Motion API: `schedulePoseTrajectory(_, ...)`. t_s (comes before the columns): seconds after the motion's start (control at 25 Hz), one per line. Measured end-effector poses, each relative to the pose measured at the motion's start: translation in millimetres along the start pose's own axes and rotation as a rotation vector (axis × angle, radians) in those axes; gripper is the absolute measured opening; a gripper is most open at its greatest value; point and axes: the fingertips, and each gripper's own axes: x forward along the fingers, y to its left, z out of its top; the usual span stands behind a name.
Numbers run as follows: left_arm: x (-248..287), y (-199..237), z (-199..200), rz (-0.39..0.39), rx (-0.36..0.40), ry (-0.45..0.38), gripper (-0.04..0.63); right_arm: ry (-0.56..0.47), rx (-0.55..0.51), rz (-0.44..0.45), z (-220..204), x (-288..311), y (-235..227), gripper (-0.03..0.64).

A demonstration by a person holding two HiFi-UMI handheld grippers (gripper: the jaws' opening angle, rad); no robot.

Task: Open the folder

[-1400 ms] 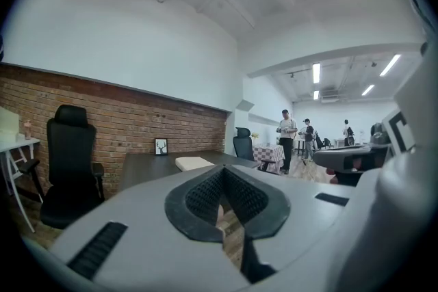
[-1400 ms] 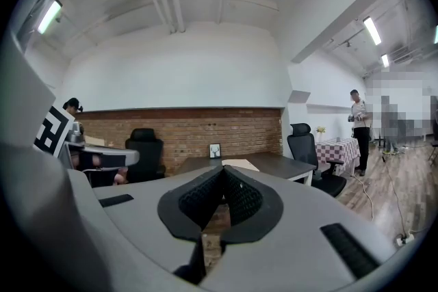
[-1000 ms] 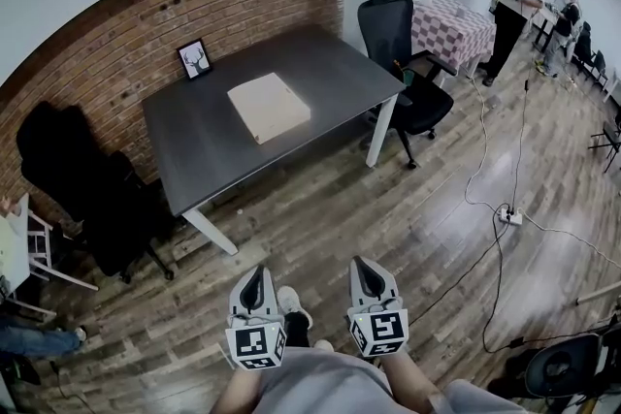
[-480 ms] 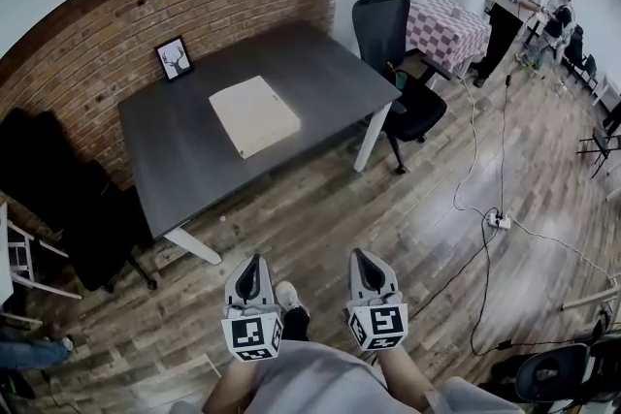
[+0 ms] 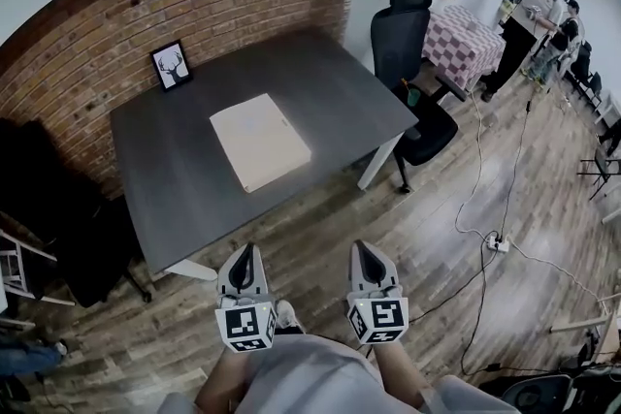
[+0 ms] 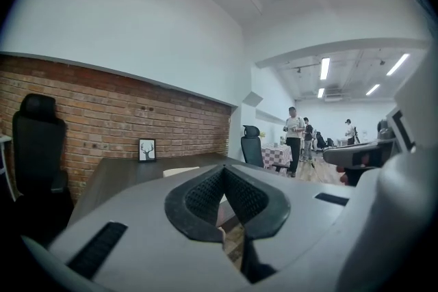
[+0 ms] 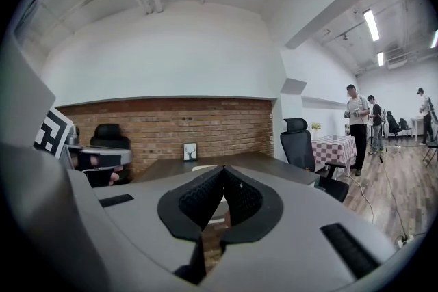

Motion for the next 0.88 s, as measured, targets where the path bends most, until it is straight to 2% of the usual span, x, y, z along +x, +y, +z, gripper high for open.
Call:
schedulePoseTrajectory(0.32,50,36,0,0.050,-0.015,0.018,0.002,0.030,0.006,0.013,3,71,-10,-0.002)
schedulePoseTrajectory(0.56,81,51,1,0.097,-0.008,0.026,0.002,0.037,0.008,0.079,4,124,-8,-0.002)
schedulePoseTrajectory(0.88,143,71,19,0.259,0.026,-0.002,0.002,0.008,0.017,0.236,21,228,-26,-0.002)
